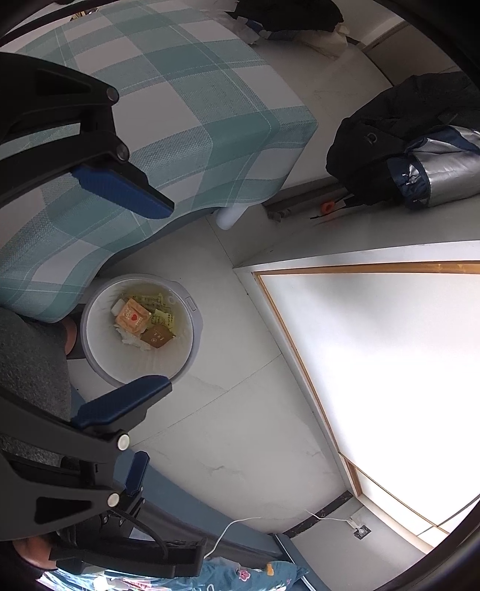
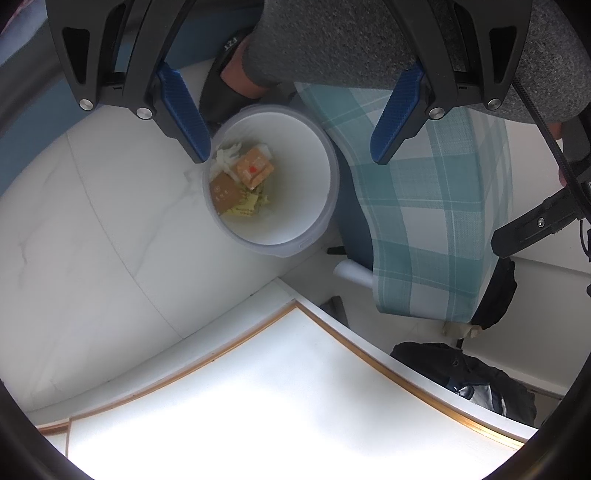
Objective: Collect trash
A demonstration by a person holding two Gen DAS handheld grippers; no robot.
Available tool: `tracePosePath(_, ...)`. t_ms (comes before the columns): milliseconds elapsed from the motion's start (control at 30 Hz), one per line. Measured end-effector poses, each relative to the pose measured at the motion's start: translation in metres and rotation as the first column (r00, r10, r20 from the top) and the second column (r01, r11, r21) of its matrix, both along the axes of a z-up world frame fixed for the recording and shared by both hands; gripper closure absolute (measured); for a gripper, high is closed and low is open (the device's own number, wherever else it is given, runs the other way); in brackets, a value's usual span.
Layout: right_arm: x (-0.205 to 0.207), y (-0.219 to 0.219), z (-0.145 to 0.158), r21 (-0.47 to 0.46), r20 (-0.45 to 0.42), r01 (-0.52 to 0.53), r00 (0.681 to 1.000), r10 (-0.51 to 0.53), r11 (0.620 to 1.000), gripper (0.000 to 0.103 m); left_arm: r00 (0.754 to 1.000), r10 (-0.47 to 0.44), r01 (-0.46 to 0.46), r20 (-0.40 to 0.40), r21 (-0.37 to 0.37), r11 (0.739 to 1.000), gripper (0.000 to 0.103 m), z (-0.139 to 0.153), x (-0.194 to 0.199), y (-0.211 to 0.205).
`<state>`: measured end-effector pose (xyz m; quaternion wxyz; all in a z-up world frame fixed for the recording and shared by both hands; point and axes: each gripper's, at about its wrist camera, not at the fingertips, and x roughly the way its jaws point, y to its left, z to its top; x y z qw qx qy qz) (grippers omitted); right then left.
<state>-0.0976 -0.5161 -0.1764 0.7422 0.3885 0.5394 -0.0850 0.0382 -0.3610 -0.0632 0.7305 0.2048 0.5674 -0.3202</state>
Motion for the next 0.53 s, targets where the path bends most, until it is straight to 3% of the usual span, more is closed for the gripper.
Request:
tracePosePath(200,0.000,0.000,-0.001,0.001,0.001,0.000,1.000,0.000,1.000,0.014,1.000,-0.004,0.004,0.004,-0.003,1.000,0.019,-0.001,-0.001,0.001)
tracePosePath(533,0.002,0.003,-0.004,-0.001,-0.003,-0.002,1.000,0.002,1.000,0.014,0.996,-0.009,0.012,0.089,-0.024,1.000,0.019,0.007,-0.002,0.000)
